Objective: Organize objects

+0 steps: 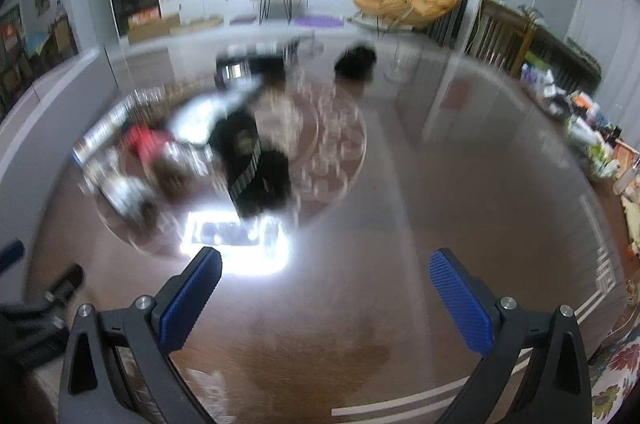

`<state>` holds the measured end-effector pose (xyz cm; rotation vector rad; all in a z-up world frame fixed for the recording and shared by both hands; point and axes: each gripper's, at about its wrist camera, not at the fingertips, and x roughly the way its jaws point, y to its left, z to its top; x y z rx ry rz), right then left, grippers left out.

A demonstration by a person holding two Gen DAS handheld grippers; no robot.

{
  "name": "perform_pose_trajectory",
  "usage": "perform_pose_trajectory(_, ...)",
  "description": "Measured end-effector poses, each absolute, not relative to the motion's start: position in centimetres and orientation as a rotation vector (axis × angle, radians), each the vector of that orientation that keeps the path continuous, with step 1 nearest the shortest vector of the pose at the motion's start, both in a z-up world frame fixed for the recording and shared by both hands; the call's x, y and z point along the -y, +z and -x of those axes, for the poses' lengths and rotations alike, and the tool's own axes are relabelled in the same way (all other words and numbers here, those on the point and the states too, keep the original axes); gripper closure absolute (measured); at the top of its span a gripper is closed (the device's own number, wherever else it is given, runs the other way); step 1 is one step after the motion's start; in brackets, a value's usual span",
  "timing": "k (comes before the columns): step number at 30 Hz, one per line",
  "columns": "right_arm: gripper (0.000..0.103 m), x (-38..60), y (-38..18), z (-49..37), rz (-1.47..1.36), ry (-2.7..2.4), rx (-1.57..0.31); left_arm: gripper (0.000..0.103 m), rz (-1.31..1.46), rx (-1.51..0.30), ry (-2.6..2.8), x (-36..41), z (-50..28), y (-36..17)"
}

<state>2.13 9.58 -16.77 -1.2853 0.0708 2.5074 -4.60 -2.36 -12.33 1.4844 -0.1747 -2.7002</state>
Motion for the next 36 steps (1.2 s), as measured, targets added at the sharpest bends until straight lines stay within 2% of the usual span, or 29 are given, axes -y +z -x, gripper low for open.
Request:
perform_pose_trajectory(5,0.0,-10.9,-20.5,-1.4,1.355,2.468,-0.094,0.0,-1.569,0.183,-2.651,2.6,5.8,-14.6)
perform_pose_trajectory(11,0.0,-12.3,-21.0,-0.1,1.306,2.545,-0.142,0.0,-1.525,0.008,-2.749,3.3,7.0,-15.3)
perform_pose_trajectory(14,0.0,-12.6,-21.0,0.3,1.311,2.541,-0.18,0.0,-1.447,0.006,-2.788,3.4,7.3,-15.4)
perform_pose_trajectory(31,0.0,-12.2,-20.9,0.5,1.324,2.556,-0.174,0.0,-1.429,-0.013,-2.767,3.4,8.1,-15.3)
perform_pose_trajectory(33,0.0,-12.9,-20.6,0.2,1.351,2.597,-0.219,0.0,-1.431,-0.008,-2.767,3.3,8.1,-15.3)
perform_pose_trajectory(36,0.0,-16.7,-19.5,0.4,1.325,2.641,-0.399,0.0,-1.442,0.008,-2.786,3.4,8.0,-15.4)
